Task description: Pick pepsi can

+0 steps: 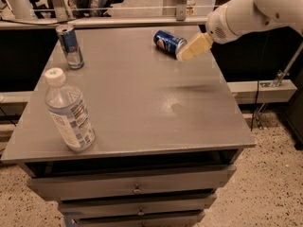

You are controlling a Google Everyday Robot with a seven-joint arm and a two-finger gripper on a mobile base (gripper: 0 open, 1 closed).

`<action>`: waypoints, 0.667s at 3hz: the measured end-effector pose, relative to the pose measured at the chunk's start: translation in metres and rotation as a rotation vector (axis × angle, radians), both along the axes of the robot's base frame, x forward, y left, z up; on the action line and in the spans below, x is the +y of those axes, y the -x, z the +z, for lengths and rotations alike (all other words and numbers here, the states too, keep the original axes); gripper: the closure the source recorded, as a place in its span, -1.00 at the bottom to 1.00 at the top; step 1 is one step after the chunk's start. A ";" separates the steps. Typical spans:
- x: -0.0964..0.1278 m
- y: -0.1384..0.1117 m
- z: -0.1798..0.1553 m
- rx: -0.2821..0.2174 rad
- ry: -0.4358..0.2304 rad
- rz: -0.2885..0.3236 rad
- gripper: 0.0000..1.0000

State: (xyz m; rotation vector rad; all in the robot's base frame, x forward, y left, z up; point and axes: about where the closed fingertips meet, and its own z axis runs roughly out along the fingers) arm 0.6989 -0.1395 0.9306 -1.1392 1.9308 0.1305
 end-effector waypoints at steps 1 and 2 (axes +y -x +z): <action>0.016 -0.047 -0.012 -0.017 -0.095 -0.016 -1.00; 0.036 -0.087 -0.030 -0.003 -0.136 -0.012 -1.00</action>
Offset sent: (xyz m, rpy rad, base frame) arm 0.1387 0.0581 -0.0466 0.1843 0.0103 -0.0064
